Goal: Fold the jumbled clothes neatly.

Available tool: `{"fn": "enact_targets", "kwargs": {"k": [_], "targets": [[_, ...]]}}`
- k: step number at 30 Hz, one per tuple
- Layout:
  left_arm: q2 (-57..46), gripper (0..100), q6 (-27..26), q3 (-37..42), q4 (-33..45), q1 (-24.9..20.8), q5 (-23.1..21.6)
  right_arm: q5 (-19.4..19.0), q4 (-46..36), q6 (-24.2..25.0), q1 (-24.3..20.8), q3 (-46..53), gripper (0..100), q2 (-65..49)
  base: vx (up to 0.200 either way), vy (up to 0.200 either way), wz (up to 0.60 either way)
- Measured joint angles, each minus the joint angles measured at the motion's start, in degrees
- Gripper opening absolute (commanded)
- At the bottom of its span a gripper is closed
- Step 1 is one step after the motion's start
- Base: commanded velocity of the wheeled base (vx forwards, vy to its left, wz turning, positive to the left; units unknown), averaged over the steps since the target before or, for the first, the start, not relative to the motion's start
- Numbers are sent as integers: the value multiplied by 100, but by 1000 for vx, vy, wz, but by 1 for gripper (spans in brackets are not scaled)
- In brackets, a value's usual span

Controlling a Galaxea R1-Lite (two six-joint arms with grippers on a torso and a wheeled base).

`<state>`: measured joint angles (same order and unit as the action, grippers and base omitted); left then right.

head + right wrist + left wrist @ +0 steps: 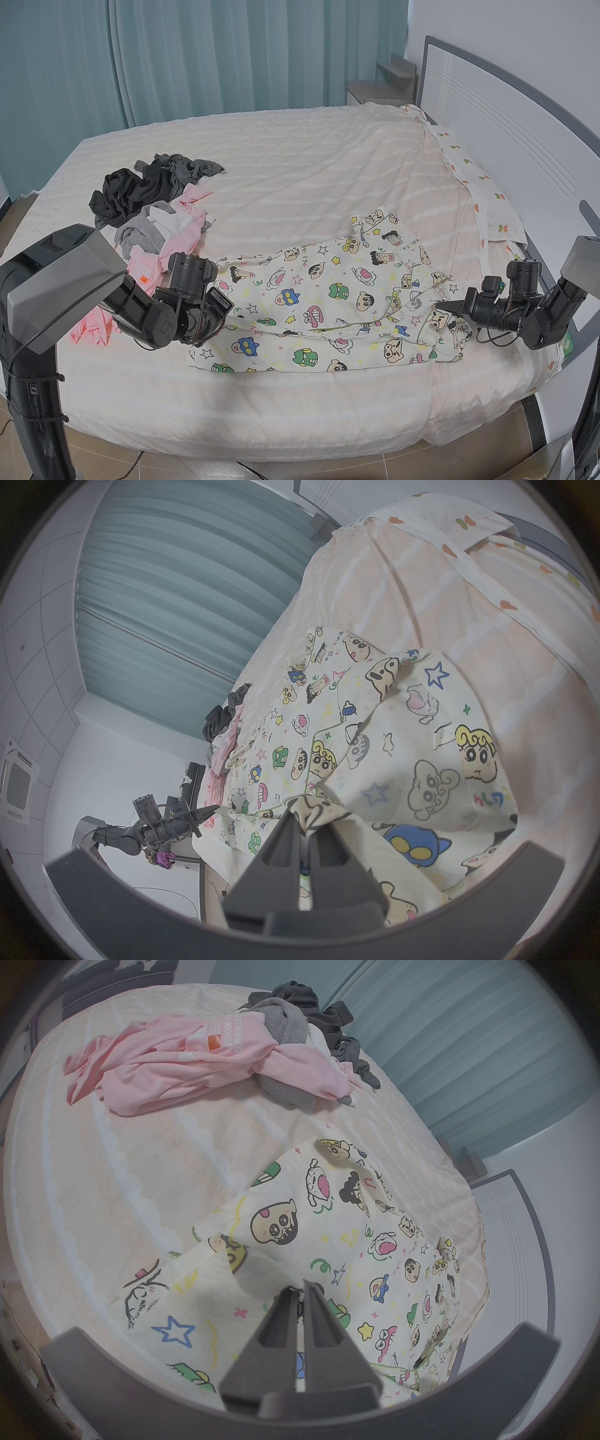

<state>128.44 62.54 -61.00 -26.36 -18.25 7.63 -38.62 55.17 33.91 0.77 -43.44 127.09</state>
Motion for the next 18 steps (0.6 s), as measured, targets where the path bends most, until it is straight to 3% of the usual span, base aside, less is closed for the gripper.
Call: {"fn": "enact_targets", "kwargs": {"k": [3, 4, 8, 18], "targets": [[61, 0, 38, -21, -66, 1, 0, -2, 0, 246, 0, -85, 0, 65, 0, 0, 0], [67, 100, 41, -22, -74, 4, 0, 0, 0, 304, 0, -100, 100, 73, 0, 0, 0], [166, 100, 68, -79, -141, 12, 0, 17, 39, 662, 9, -332, 100, 191, 0, 0, 0], [288, 100, 127, -200, -550, 124, 372, 24, 44, 702, 418, -449, 100, 304, 0, 0, 0]]}}
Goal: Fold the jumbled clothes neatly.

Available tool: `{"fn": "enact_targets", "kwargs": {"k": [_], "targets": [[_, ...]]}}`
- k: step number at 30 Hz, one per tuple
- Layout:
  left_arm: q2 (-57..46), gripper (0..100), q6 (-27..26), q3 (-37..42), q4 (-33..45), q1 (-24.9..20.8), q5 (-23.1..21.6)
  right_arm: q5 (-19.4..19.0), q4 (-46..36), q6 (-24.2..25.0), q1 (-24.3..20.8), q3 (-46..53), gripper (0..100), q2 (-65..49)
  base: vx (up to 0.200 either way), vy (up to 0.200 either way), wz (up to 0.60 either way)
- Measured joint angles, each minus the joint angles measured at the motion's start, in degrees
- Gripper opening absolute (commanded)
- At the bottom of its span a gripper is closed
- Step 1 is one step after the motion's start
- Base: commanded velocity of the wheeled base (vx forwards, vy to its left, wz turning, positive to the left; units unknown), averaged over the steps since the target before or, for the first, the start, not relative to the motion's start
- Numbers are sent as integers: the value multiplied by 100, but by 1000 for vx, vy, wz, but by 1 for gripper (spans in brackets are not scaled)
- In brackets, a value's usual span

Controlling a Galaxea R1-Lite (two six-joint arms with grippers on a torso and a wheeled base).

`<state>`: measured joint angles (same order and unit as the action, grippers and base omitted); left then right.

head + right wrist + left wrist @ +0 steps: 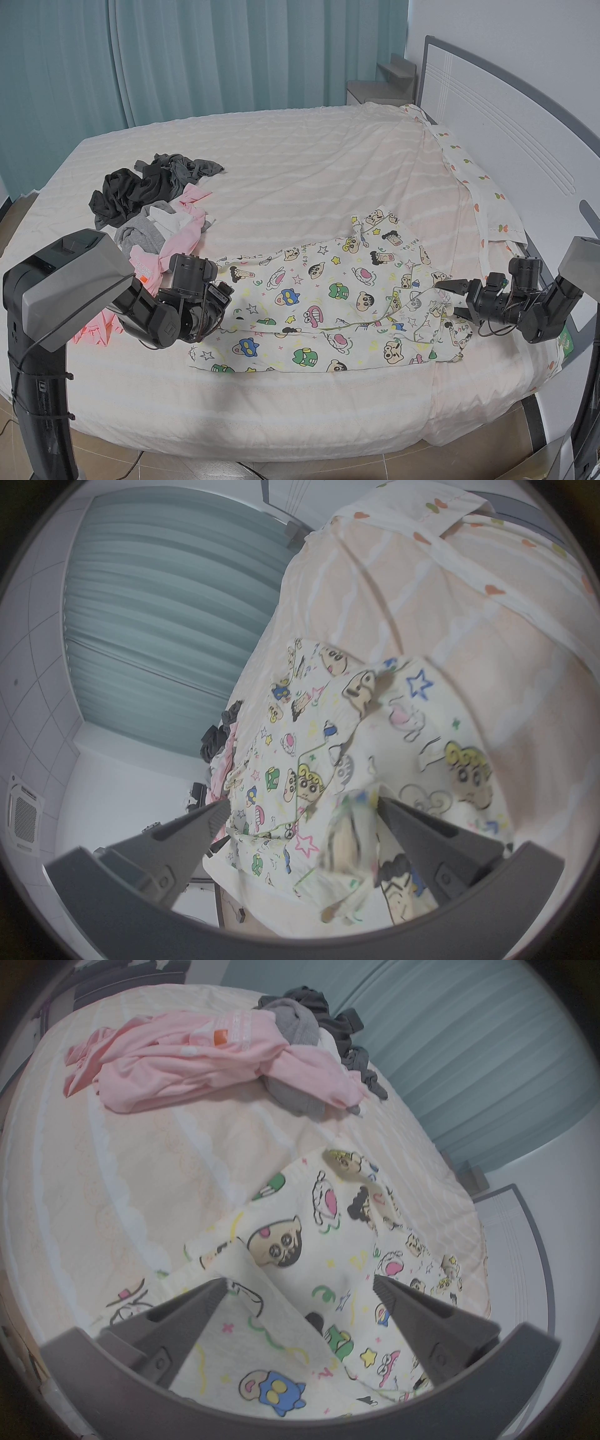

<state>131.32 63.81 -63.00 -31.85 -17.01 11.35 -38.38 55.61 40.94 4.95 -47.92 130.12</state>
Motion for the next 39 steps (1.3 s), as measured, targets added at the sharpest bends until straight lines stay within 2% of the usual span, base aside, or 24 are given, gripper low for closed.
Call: {"fn": "enact_targets", "kwargs": {"k": [10, 14, 16, 18, 21, 24, 29, 34, 39], "targets": [[-201, 100, 16, 30, -263, 166, 35, -7, 2, 379, 467, 424, 100, -311, 0, 0, 0], [-496, 100, 24, 63, -263, 262, -189, 1, -2, 742, 450, 777, 100, -695, 0, 0, 0], [-673, 100, 32, 110, -266, 329, -522, 79, -5, 914, 389, 928, 100, -892, 0, 0, 0], [-846, 100, 43, 201, -266, 425, -1035, 272, -11, 1048, 284, 1050, 100, -1052, 0, 0, 0], [-1147, 100, 161, 466, -271, 642, -1949, 861, -16, 1193, -16, 1192, 100, -1240, 0, 0, 0], [-1412, 100, 350, 879, -307, 847, -2528, 1443, -29, 1276, -372, 1270, 100, -1329, 0, 0, 0], [-1833, 100, 555, 2033, -729, 1195, -3702, 2072, -41, 1369, -869, 1295, 100, -1331, 0, 0, 0], [-2113, 100, 656, 3356, -1941, 1512, -4707, 2705, -40, 1451, -1219, 1190, 100, -1174, 0, 0, 0], [-2150, 100, 706, 4219, -3312, 1696, -5120, 3074, -27, 1520, -1442, 1157, 100, -978, 0, 0, 0]]}}
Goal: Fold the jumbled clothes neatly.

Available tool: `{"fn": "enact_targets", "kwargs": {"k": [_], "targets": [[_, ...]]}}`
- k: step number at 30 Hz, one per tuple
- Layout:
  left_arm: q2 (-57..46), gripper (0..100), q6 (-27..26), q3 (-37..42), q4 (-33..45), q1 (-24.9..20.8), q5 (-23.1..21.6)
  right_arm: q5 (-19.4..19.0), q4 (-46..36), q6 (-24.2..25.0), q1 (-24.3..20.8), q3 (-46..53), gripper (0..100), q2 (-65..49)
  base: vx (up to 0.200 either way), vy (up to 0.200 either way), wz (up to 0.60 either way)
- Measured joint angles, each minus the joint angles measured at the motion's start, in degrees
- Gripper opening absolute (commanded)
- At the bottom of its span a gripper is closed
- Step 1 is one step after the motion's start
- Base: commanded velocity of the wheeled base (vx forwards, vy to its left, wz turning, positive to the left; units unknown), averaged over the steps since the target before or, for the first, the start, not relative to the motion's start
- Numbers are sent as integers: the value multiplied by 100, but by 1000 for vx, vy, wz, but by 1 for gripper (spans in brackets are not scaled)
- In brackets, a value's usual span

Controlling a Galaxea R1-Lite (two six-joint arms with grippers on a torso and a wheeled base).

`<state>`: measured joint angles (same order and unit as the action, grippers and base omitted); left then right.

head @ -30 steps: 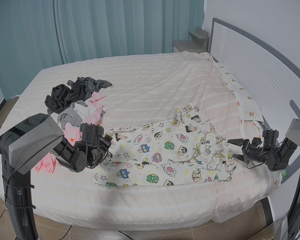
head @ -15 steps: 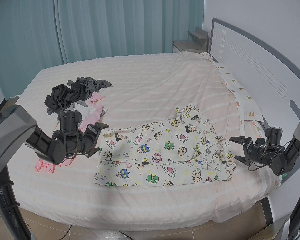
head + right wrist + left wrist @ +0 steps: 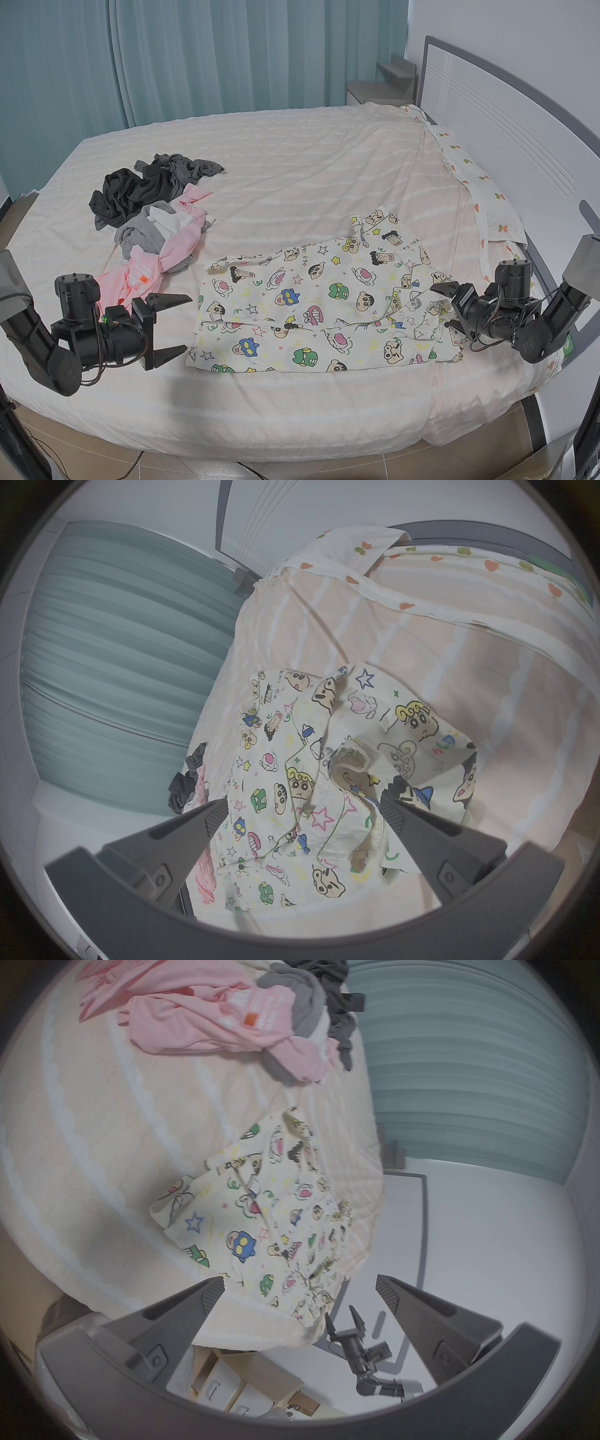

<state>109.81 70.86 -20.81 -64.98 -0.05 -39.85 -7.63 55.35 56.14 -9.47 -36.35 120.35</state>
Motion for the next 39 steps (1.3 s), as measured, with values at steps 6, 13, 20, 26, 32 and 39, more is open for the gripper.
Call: {"fn": "enact_targets", "kwargs": {"k": [6, 13, 20, 26, 32, 39], "targets": [[138, 100, 22, 741, -947, 104, -207, 202, 22, 101, -185, 72, 100, 212, 0, 0, 0], [328, 100, 30, 981, -1180, 132, -216, 246, 33, 123, -299, 17, 100, 391, 0, 0, 0], [385, 100, 22, 1005, -1187, 132, -216, 266, 32, 121, -321, -63, 100, 402, 0, 0, 0], [400, 100, 9, 1005, -1185, 126, -216, 268, 5, 119, -340, -24, 100, 204, 0, 0, 0], [405, 100, 5, 1005, -1182, 126, -216, 274, 2, 117, -435, -2, 100, 129, 0, 0, 0], [407, 100, 2, 1009, -1182, 126, -208, 277, 24, 110, -323, -46, 100, 352, 0, 0, 0]]}}
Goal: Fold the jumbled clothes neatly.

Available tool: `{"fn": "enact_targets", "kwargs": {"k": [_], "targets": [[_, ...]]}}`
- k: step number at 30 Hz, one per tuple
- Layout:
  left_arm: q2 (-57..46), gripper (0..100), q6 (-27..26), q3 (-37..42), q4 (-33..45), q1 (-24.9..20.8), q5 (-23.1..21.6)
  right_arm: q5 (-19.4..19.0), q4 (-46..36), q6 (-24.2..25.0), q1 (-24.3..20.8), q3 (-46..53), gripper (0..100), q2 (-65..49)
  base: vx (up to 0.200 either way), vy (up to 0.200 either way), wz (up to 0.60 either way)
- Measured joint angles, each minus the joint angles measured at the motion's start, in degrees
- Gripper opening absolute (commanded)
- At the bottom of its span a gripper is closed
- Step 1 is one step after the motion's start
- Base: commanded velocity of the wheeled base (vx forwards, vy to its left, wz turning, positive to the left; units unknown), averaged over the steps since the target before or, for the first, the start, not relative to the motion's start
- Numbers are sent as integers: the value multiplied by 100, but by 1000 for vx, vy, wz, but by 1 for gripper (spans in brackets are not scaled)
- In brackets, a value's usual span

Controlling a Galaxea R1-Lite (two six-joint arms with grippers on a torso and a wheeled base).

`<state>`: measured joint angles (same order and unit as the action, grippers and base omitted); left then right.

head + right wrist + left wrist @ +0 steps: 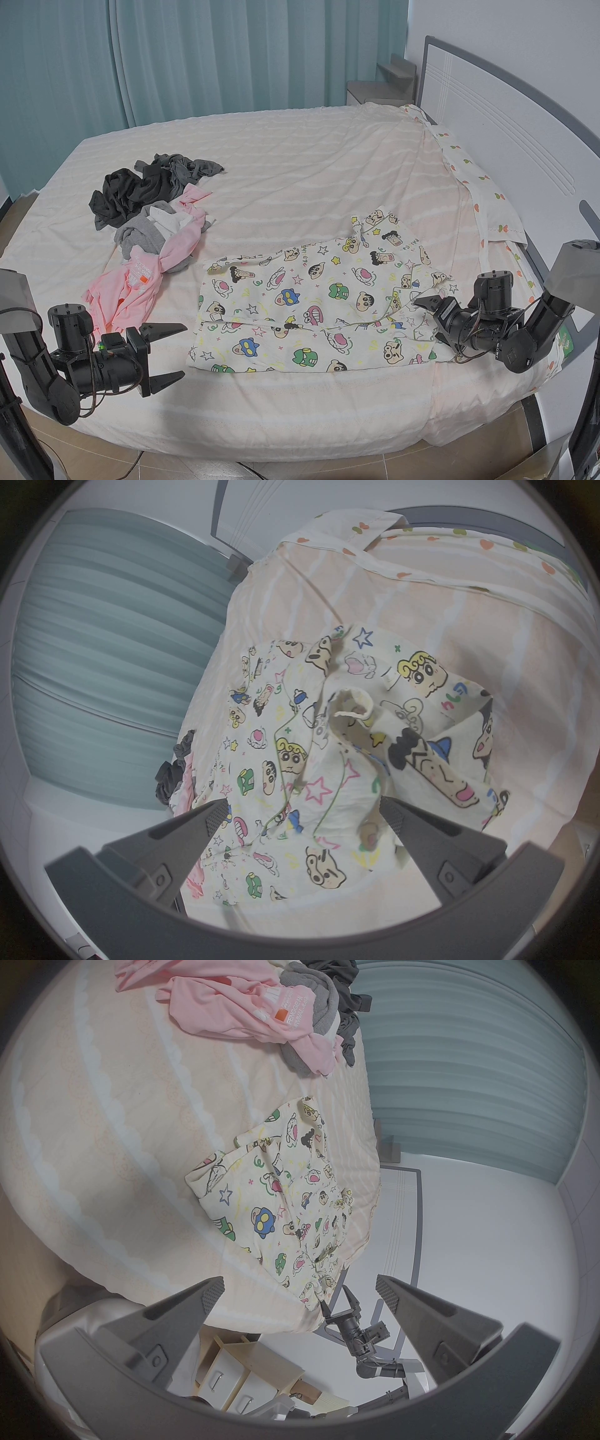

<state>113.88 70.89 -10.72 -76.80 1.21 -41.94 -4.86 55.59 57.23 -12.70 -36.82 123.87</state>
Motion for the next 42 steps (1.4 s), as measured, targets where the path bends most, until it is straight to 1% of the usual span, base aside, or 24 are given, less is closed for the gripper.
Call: {"fn": "enact_targets", "kwargs": {"k": [14, 18, 29, 34, 42], "targets": [[1, 100, 2, 0, 2, 0, 1, -15, 9, -12, 433, -105, 100, 268, 0, 0, 0], [6, 100, 2, 0, 2, 0, 0, -44, 9, 10, 400, -102, 100, 262, 0, 0, 0], [9, 100, 2, 0, 0, 0, 0, -4, -4, -22, -33, -33, 100, -44, 0, 0, 0], [9, 100, 6, 2, 2, 0, 9, 7, -2, -33, -27, -22, 100, -6, 0, 0, 0], [9, 100, 9, 5, 0, 0, 11, 5, 2, -41, 116, -63, 100, 179, 0, 0, 0]]}}
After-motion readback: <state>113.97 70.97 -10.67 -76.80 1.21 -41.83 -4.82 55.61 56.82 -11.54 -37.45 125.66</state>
